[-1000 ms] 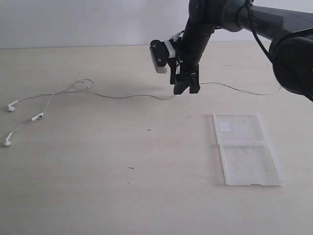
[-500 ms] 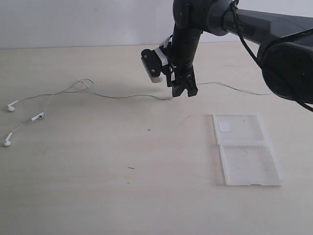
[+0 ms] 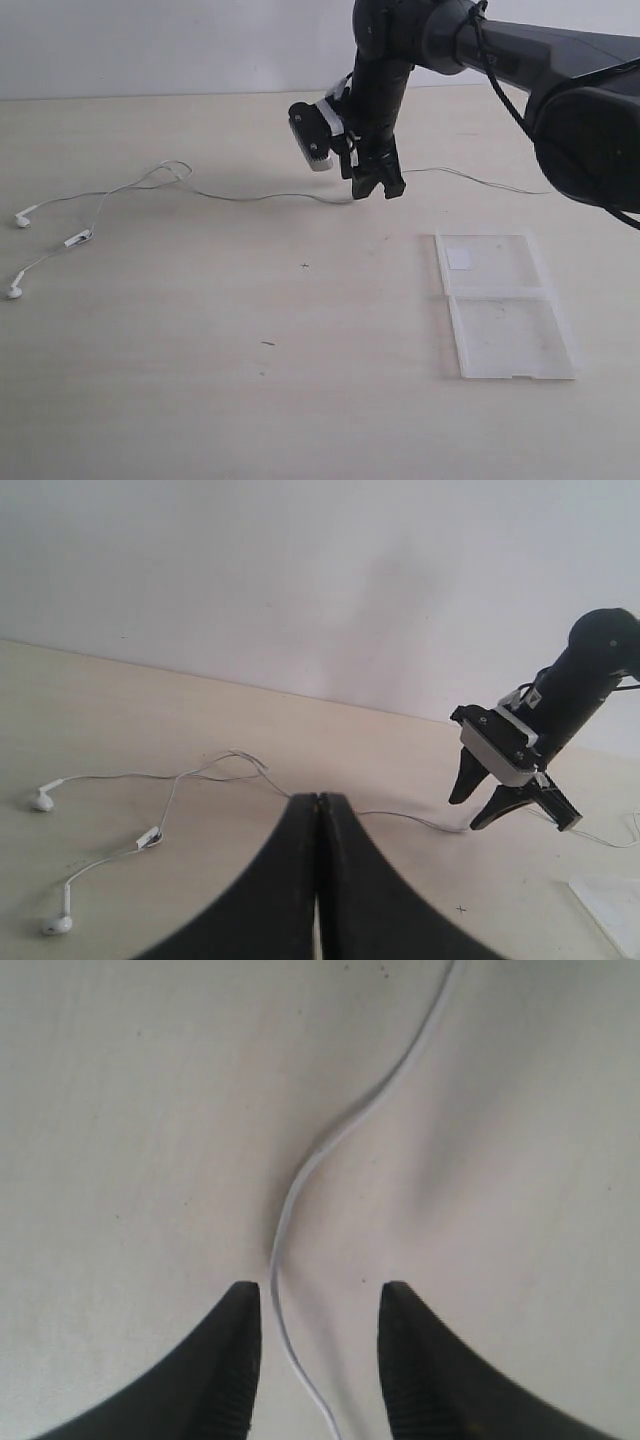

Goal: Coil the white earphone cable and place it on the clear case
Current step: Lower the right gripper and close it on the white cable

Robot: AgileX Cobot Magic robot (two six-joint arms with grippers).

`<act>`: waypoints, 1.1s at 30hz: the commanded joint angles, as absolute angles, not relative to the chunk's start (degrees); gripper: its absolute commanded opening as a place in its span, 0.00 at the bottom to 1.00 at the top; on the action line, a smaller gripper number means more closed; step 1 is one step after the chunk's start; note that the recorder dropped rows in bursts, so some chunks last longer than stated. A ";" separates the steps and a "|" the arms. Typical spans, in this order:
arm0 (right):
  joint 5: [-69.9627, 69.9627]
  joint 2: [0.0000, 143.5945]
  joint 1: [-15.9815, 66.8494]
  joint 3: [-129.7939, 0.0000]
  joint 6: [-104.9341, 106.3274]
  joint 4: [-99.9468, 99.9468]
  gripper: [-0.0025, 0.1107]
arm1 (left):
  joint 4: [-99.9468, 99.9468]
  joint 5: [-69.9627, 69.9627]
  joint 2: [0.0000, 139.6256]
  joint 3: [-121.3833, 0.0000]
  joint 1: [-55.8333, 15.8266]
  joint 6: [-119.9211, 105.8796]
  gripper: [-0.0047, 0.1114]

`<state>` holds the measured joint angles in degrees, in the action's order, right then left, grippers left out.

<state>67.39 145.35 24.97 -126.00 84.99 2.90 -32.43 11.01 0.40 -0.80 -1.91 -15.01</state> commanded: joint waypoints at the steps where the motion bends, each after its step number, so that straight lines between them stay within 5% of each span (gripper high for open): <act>1: 67.64 146.73 24.84 -126.70 86.18 2.52 0.35 | -32.13 10.83 0.00 -0.75 -1.77 -14.68 0.04; 33: 69.96 149.44 24.84 -126.70 86.89 0.00 0.25 | -32.13 10.83 0.00 -0.75 -1.77 -14.68 0.04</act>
<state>69.13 147.59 24.97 -127.29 86.37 0.00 -32.43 11.01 0.40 -0.80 -1.91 -15.01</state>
